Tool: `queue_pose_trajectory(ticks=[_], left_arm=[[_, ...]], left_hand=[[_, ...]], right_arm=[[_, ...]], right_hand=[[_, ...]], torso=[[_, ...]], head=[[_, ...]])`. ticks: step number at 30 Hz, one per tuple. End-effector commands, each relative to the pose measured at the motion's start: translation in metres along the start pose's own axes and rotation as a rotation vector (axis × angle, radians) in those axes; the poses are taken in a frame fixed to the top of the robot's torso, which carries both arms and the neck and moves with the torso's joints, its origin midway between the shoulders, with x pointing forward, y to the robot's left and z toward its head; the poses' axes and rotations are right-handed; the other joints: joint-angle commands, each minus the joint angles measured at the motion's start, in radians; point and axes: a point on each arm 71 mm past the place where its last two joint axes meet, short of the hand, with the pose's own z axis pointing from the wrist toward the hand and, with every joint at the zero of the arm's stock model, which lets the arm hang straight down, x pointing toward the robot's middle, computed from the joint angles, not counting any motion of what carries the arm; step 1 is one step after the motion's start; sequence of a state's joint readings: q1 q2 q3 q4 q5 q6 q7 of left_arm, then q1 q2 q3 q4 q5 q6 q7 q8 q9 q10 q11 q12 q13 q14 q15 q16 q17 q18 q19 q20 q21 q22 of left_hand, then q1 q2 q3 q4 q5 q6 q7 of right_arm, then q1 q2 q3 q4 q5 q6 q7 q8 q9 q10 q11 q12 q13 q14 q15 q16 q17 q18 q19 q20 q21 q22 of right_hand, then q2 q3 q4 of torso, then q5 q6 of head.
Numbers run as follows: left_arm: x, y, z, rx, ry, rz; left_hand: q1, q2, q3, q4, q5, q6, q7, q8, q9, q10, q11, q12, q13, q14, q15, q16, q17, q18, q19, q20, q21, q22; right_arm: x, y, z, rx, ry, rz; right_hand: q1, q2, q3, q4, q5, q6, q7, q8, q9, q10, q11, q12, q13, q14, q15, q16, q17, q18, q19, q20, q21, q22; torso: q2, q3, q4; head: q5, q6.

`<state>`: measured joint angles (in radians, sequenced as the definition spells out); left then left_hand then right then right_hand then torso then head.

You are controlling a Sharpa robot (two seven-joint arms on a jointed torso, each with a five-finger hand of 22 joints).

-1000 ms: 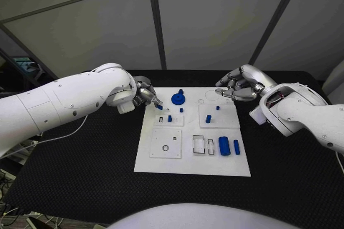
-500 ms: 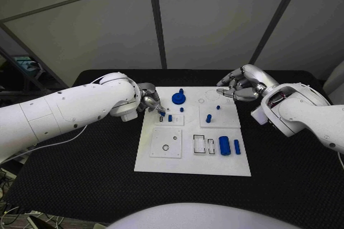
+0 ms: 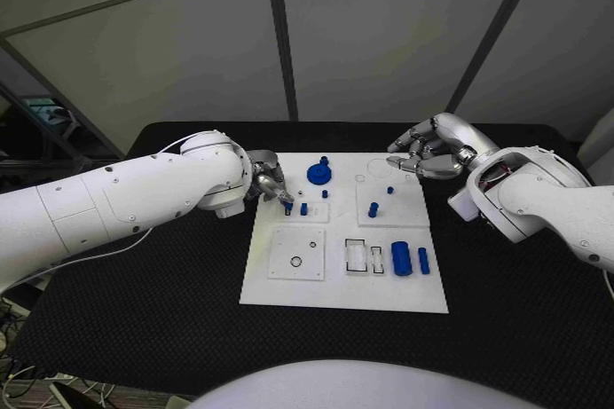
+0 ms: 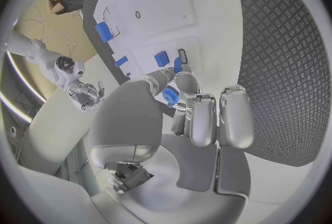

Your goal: Assemble the parts on the task board

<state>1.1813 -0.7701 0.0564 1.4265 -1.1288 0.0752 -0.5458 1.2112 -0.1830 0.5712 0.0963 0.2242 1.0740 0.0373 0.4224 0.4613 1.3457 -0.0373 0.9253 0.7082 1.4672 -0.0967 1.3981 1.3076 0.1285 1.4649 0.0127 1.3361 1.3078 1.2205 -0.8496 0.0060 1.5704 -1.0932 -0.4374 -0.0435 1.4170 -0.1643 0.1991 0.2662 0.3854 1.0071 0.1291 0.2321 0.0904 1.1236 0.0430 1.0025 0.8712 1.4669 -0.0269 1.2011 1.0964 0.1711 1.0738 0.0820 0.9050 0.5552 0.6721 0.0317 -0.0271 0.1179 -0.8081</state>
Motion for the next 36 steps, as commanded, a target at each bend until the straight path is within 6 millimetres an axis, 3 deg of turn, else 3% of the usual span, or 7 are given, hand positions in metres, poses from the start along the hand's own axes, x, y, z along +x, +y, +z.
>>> queue_pose_trajectory(ticks=[1, 36], left_arm=[[0.0012, 0.0012, -0.0010, -0.018, 0.014, 0.037], [0.0096, -0.0003, 0.0003, -0.021, 0.052, 0.060]], left_hand=[[0.005, 0.006, 0.122, -0.114, 0.005, 0.005, -0.004, 0.007, 0.046, 0.013, -0.008, 0.003, 0.002, 0.046, -0.005, 0.003, 0.010, -0.066, 0.011, -0.003, 0.004, 0.023], [0.001, 0.001, 0.129, -0.117, 0.011, 0.007, -0.005, 0.008, 0.049, 0.017, -0.008, 0.003, 0.004, 0.046, -0.006, 0.003, 0.010, -0.066, 0.012, -0.004, 0.005, 0.025]], right_arm=[[0.0000, 0.0019, 0.0005, -0.012, 0.003, -0.002], [0.0001, 0.0017, 0.0007, -0.011, 0.004, -0.003]], right_hand=[[0.006, -0.006, 0.002, 0.001, 0.003, -0.006, 0.000, 0.005, 0.001, -0.003, 0.001, -0.004, 0.000, -0.003, -0.002, -0.005, -0.001, 0.010, -0.005, -0.001, -0.002, -0.001], [0.005, -0.007, 0.003, 0.002, 0.004, -0.005, 0.000, 0.008, 0.002, -0.002, 0.000, -0.004, -0.002, -0.002, -0.003, -0.007, -0.002, 0.010, -0.004, -0.001, -0.005, -0.003]], torso=[[0.000, 0.0001, 0.0000], [0.000, 0.0004, -0.0005]], head=[[0.000, -0.002], [0.000, -0.007]])
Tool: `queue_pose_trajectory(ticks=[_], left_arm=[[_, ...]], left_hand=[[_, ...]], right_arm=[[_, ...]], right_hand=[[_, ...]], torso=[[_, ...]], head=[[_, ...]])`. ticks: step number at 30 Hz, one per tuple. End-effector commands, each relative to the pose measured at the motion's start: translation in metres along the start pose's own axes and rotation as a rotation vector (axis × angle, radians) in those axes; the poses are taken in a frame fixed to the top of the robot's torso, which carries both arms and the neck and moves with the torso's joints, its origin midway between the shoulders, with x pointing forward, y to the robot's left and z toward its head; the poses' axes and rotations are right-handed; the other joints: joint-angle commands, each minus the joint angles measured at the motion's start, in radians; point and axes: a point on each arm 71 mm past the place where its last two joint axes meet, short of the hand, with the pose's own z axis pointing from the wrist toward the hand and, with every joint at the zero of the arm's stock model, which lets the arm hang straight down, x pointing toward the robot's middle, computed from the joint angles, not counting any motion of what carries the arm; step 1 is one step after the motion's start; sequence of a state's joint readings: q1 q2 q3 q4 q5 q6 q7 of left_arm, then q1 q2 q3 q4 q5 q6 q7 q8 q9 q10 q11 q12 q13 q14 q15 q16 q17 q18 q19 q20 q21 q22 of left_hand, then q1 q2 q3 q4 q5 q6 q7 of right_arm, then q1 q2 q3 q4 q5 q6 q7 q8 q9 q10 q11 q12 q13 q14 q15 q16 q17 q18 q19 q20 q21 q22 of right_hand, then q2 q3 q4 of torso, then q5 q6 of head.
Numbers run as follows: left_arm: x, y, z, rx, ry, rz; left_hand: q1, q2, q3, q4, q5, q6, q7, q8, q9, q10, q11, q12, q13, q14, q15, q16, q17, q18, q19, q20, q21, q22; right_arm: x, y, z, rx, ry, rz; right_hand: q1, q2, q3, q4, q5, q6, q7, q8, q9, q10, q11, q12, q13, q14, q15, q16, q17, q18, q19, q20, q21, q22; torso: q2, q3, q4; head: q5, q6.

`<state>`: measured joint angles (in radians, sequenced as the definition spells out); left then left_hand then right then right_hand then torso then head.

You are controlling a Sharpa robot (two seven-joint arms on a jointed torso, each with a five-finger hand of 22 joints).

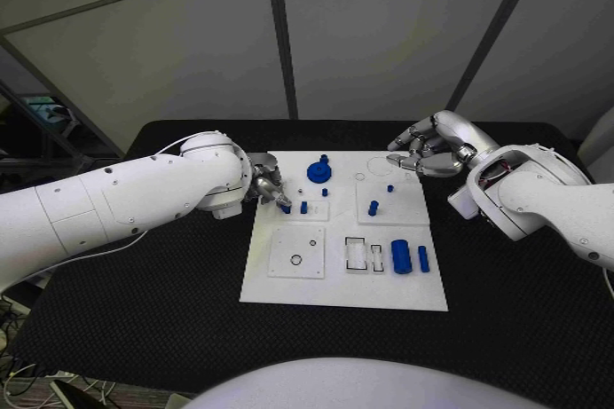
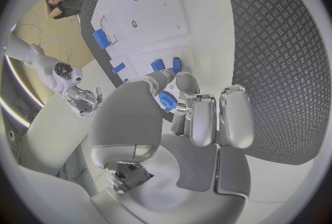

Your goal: Assemble the parts on the task board

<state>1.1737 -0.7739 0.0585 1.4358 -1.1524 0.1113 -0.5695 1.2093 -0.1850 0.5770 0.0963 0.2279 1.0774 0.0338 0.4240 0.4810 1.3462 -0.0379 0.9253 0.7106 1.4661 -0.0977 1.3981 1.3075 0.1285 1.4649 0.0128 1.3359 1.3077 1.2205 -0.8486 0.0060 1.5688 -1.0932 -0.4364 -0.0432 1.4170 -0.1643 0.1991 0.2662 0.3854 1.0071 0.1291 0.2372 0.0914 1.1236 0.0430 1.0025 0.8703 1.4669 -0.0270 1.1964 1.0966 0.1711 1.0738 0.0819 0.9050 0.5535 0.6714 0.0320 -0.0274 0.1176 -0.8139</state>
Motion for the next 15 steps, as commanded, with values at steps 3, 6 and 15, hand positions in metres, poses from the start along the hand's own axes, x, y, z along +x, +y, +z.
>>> queue_pose_trajectory(ticks=[3, 6, 15], left_arm=[[0.0056, -0.0031, 0.0023, 0.001, 0.038, 0.026], [0.0068, -0.0032, 0.0041, -0.003, 0.053, 0.027], [0.0079, -0.0013, 0.0094, -0.019, 0.068, 0.018]], left_hand=[[0.001, 0.003, 0.124, -0.117, 0.008, 0.004, -0.002, 0.007, 0.030, 0.018, -0.008, 0.006, 0.006, 0.047, -0.005, 0.003, 0.010, -0.066, 0.013, -0.004, 0.005, 0.025], [-0.008, 0.000, 0.125, -0.115, 0.008, 0.007, -0.003, 0.008, 0.032, 0.024, -0.008, 0.012, 0.014, 0.047, -0.005, 0.003, 0.010, -0.067, 0.014, -0.004, 0.008, 0.028], [-0.053, 0.004, 0.113, -0.097, 0.005, 0.024, -0.016, 0.015, 0.047, 0.047, -0.016, 0.033, 0.042, 0.048, -0.009, 0.004, 0.010, -0.069, 0.018, -0.008, 0.014, 0.037]], right_arm=[[0.0000, 0.0019, 0.0004, -0.012, 0.004, -0.002], [-0.0001, 0.0019, 0.0002, -0.012, 0.004, -0.002], [-0.0006, 0.0014, -0.0004, -0.010, 0.003, -0.003]], right_hand=[[0.005, -0.007, 0.003, 0.002, 0.004, -0.005, 0.000, 0.003, 0.001, -0.002, 0.000, -0.004, -0.001, -0.002, -0.003, -0.003, -0.002, 0.010, -0.004, -0.001, -0.004, -0.001], [0.005, -0.007, 0.003, 0.002, 0.004, -0.005, 0.000, 0.003, 0.001, -0.002, 0.000, -0.004, -0.001, -0.002, -0.003, -0.003, -0.002, 0.010, -0.004, -0.001, -0.004, -0.001], [0.005, -0.007, 0.003, 0.002, 0.004, -0.005, 0.000, 0.003, 0.001, -0.002, 0.000, -0.004, -0.001, -0.002, -0.003, -0.003, -0.002, 0.010, -0.004, -0.001, -0.004, -0.001]], torso=[[0.001, 0.0004, -0.0011], [0.001, 0.0006, -0.0012], [0.001, 0.0003, -0.0011]], head=[[-0.001, -0.002], [-0.002, -0.003], [-0.007, -0.006]])
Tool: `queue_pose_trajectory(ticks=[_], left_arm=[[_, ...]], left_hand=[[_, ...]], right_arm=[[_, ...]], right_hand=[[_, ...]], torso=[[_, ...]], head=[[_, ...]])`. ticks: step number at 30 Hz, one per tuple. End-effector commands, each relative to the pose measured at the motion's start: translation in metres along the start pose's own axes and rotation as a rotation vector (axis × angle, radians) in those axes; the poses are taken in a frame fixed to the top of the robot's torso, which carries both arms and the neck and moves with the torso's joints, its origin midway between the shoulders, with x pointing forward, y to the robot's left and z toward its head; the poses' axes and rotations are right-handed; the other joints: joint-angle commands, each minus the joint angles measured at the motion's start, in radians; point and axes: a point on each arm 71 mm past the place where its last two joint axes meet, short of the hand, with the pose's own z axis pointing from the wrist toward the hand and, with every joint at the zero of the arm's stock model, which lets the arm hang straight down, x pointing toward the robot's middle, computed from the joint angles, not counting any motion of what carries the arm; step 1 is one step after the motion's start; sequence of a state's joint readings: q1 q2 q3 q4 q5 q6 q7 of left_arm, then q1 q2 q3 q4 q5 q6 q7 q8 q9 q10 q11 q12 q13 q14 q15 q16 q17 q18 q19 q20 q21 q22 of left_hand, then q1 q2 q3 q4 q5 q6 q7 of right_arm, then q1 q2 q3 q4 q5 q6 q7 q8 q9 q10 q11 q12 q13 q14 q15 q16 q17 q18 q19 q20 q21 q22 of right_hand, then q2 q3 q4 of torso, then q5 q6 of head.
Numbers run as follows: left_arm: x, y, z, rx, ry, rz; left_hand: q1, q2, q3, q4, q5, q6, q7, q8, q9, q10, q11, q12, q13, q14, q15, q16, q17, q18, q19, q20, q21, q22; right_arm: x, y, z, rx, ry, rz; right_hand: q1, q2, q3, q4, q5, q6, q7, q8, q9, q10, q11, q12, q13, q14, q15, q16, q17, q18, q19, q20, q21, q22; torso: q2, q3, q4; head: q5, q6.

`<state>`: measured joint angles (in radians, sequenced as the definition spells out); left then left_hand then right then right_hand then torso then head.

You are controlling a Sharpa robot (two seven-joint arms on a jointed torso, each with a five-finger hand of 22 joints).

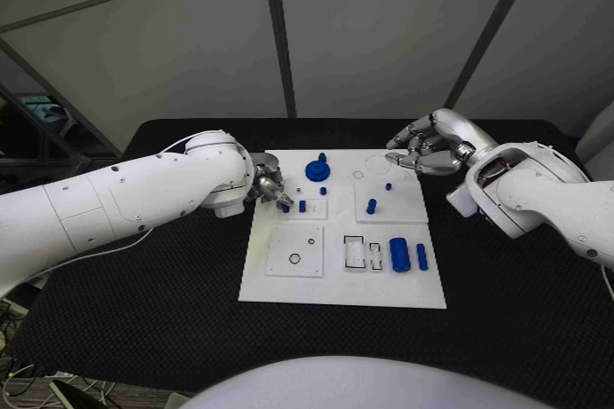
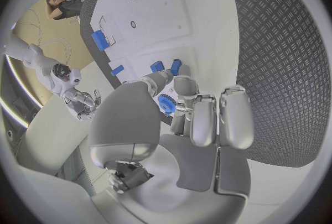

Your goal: Assemble the parts on the task board

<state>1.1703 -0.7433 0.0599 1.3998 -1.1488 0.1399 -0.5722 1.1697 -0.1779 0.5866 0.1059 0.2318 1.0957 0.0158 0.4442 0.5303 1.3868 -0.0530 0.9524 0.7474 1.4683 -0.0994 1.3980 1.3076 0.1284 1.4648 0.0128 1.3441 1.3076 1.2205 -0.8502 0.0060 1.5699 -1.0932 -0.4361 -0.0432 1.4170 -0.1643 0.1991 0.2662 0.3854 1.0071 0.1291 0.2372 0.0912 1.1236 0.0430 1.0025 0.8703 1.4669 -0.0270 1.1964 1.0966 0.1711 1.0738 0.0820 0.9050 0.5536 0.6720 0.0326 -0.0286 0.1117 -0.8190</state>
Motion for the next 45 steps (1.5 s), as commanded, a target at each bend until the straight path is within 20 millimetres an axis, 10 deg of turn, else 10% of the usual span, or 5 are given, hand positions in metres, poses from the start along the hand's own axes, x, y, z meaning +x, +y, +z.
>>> queue_pose_trajectory(ticks=[1, 18, 31, 41, 45], left_arm=[[0.005, 0.002, 0.002, -0.013, 0.041, 0.009], [0.003, 0.008, 0.005, -0.041, 0.032, -0.014], [-0.002, 0.014, 0.000, -0.026, 0.009, -0.056], [-0.017, 0.015, -0.006, 0.052, -0.079, -0.182], [-0.024, 0.013, -0.008, 0.146, -0.130, -0.278]], left_hand=[[-0.017, -0.003, 0.100, -0.105, 0.001, 0.007, 0.001, -0.005, -0.001, 0.008, -0.002, 0.007, 0.006, 0.045, -0.008, 0.004, 0.010, -0.069, 0.018, -0.008, 0.007, 0.038], [-0.130, 0.004, -0.012, -0.029, -0.035, 0.030, -0.009, -0.015, 0.010, 0.013, -0.009, 0.017, 0.027, 0.046, -0.014, 0.004, 0.011, -0.071, 0.023, -0.015, 0.011, 0.048], [-0.219, -0.002, -0.241, 0.074, -0.037, 0.044, -0.006, -0.037, 0.011, 0.003, -0.006, 0.021, 0.036, 0.045, -0.013, 0.003, 0.011, -0.069, 0.022, -0.014, 0.002, 0.045], [-0.149, 0.026, -0.410, 0.111, -0.037, -0.033, 0.020, -0.041, 0.018, -0.114, 0.017, -0.132, -0.159, 0.043, 0.004, -0.001, 0.006, -0.052, -0.011, -0.001, -0.081, -0.022], [-0.098, 0.030, -0.462, 0.119, -0.034, -0.123, 0.058, -0.069, -0.007, -0.198, 0.053, -0.171, -0.186, 0.016, 0.033, -0.054, -0.069, -0.009, -0.108, 0.021, -0.300, -0.208]], right_arm=[[0.000, 0.002, 0.000, -0.010, 0.003, -0.002], [-0.001, 0.001, 0.000, -0.009, 0.001, -0.003], [-0.002, 0.000, -0.003, -0.007, 0.001, -0.003], [-0.003, -0.001, -0.003, -0.003, -0.003, -0.005], [-0.004, -0.002, -0.003, -0.001, -0.005, -0.006]], right_hand=[[0.005, -0.007, 0.003, 0.002, 0.004, -0.005, 0.000, 0.003, 0.001, -0.002, 0.000, -0.004, -0.001, -0.002, -0.003, -0.003, -0.002, 0.010, -0.004, -0.001, -0.005, -0.001], [0.005, -0.008, 0.003, 0.002, 0.004, -0.006, -0.001, 0.004, 0.002, -0.004, 0.000, -0.009, -0.007, -0.002, -0.003, -0.007, -0.005, 0.011, -0.004, -0.001, -0.009, -0.006], [0.003, -0.009, 0.003, 0.004, 0.004, -0.007, 0.000, 0.005, 0.001, -0.005, 0.000, -0.010, -0.009, -0.002, -0.003, -0.009, -0.007, 0.012, -0.005, -0.001, -0.012, -0.009], [0.003, -0.009, 0.003, 0.004, 0.004, -0.007, 0.000, 0.005, 0.001, -0.005, 0.000, -0.010, -0.009, -0.002, -0.003, -0.009, -0.007, 0.012, -0.005, -0.001, -0.012, -0.009], [0.001, -0.009, 0.002, 0.005, 0.004, -0.008, 0.000, 0.005, 0.001, -0.006, 0.001, -0.011, -0.011, -0.002, -0.003, -0.012, -0.008, 0.012, -0.005, -0.001, -0.014, -0.012]], torso=[[0.000, -0.0002, 0.0002], [-0.001, -0.0003, 0.0012], [-0.001, -0.0003, 0.0001], [-0.001, -0.0001, 0.0024], [-0.001, 0.0002, 0.0017]], head=[[-0.001, -0.001], [-0.004, 0.000], [-0.002, 0.005], [-0.004, 0.006], [-0.005, 0.010]])
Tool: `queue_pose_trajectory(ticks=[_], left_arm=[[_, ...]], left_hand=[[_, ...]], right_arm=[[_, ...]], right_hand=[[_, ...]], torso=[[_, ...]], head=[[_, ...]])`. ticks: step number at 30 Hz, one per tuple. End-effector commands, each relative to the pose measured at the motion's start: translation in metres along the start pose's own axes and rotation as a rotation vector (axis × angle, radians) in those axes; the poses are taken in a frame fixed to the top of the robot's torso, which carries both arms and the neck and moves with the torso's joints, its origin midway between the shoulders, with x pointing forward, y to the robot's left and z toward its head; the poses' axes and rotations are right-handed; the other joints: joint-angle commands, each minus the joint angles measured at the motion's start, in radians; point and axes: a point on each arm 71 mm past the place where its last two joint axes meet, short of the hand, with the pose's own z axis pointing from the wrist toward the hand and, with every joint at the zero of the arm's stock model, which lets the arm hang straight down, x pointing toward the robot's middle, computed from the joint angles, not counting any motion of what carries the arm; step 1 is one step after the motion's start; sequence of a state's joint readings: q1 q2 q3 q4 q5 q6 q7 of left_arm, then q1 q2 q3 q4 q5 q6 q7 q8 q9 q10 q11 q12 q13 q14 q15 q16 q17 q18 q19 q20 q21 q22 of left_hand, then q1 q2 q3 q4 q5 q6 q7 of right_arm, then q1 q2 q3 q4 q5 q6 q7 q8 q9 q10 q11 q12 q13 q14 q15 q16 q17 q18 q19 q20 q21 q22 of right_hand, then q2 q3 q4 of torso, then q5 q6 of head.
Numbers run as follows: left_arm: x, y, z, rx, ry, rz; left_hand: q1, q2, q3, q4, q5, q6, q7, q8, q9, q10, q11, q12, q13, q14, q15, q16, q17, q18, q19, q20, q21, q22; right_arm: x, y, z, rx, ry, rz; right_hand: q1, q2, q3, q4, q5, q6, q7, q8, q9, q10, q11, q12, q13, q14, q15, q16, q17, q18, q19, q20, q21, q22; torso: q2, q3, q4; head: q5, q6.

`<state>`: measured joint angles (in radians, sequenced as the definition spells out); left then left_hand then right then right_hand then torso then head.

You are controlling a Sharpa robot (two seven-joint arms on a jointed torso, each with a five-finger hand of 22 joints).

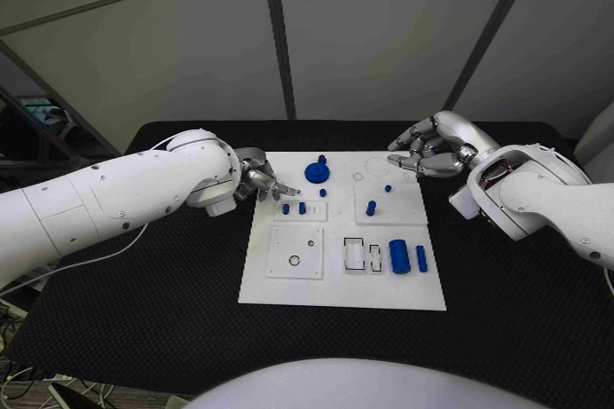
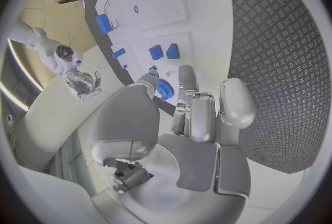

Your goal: Assemble the parts on the task board

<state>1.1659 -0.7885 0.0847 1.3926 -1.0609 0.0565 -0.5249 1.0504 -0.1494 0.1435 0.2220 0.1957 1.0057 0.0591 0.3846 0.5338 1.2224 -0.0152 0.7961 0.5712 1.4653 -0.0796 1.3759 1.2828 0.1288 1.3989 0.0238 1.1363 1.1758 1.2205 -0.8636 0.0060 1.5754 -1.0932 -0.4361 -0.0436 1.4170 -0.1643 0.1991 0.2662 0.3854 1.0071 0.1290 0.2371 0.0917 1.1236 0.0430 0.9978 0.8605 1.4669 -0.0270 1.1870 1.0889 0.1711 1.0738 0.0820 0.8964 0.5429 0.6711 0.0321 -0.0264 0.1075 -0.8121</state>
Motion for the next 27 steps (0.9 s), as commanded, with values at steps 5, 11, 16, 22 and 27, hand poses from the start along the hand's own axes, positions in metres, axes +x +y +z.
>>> queue_pose_trajectory(ticks=[5, 11, 16, 22, 27], left_arm=[[-0.016, -0.020, -0.005, 0.302, -0.160, -0.193], [-0.017, -0.042, -0.007, 0.510, -0.281, -0.105], [-0.006, -0.059, -0.002, 0.614, -0.336, 0.065], [0.008, -0.071, 0.006, 0.651, -0.330, 0.211], [0.015, -0.076, 0.013, 0.647, -0.304, 0.294]], left_hand=[[0.139, 0.018, -0.038, -0.025, 0.005, -0.115, 0.061, -0.038, -0.058, -0.182, 0.066, -0.075, -0.050, -0.228, 0.062, -0.391, -0.486, 0.041, -0.242, 0.051, -0.454, -0.356], [0.350, 0.028, 0.046, -0.121, -0.003, -0.130, 0.092, -0.058, -0.124, -0.299, 0.092, -0.148, -0.125, -0.370, 0.093, -0.498, -0.598, 0.047, -0.322, 0.084, -0.573, -0.431], [0.385, -0.010, 0.114, -0.146, -0.010, -0.108, 0.088, -0.087, -0.200, -0.312, 0.102, -0.231, -0.228, -0.378, 0.099, -0.506, -0.645, 0.053, -0.312, 0.092, -0.604, -0.457], [0.372, -0.042, 0.143, -0.155, -0.014, -0.082, 0.079, -0.116, -0.262, -0.298, 0.103, -0.283, -0.304, -0.354, 0.097, -0.492, -0.677, 0.054, -0.284, 0.092, -0.610, -0.468], [0.357, -0.054, 0.155, -0.162, -0.017, -0.054, 0.070, -0.131, -0.305, -0.279, 0.099, -0.303, -0.353, -0.302, 0.091, -0.444, -0.686, 0.055, -0.233, 0.085, -0.591, -0.463]], right_arm=[[-0.001, 0.000, 0.000, -0.005, -0.003, -0.004], [-0.001, 0.000, 0.000, -0.004, -0.002, -0.004], [0.000, 0.001, 0.001, -0.007, 0.000, -0.003], [0.001, 0.002, 0.001, -0.010, 0.003, -0.002], [0.001, 0.003, 0.002, -0.012, 0.005, -0.001]], right_hand=[[0.001, -0.009, 0.002, 0.005, 0.004, -0.008, 0.000, 0.005, 0.001, -0.006, 0.001, -0.007, -0.001, -0.002, -0.003, -0.002, -0.001, 0.012, -0.005, -0.001, -0.006, -0.001], [0.001, -0.009, 0.002, 0.005, 0.004, -0.008, 0.000, 0.005, 0.001, -0.006, 0.001, -0.007, -0.001, -0.002, -0.003, -0.002, -0.001, 0.012, -0.005, -0.001, -0.006, -0.001], [0.002, -0.009, 0.003, 0.005, 0.004, -0.009, 0.000, 0.006, 0.001, -0.008, 0.000, -0.009, -0.004, -0.002, -0.003, -0.004, -0.001, 0.012, -0.005, -0.001, -0.007, -0.002], [0.003, -0.009, 0.004, 0.005, 0.004, -0.009, 0.000, 0.006, 0.001, -0.011, 0.000, -0.013, -0.009, -0.002, -0.003, -0.004, -0.001, 0.012, -0.005, -0.001, -0.008, -0.003], [0.003, -0.009, 0.004, 0.005, 0.004, -0.009, 0.000, 0.006, 0.001, -0.011, 0.000, -0.013, -0.009, -0.002, -0.003, -0.004, -0.001, 0.012, -0.005, -0.001, -0.008, -0.003]], torso=[[0.000, 0.0011, -0.0015], [0.001, 0.0006, -0.0019], [0.001, 0.0004, -0.0014], [0.003, 0.0002, -0.0035], [0.003, 0.0005, -0.0040]], head=[[-0.003, 0.007], [-0.008, 0.015], [-0.014, 0.020], [-0.017, 0.025], [-0.018, 0.024]])
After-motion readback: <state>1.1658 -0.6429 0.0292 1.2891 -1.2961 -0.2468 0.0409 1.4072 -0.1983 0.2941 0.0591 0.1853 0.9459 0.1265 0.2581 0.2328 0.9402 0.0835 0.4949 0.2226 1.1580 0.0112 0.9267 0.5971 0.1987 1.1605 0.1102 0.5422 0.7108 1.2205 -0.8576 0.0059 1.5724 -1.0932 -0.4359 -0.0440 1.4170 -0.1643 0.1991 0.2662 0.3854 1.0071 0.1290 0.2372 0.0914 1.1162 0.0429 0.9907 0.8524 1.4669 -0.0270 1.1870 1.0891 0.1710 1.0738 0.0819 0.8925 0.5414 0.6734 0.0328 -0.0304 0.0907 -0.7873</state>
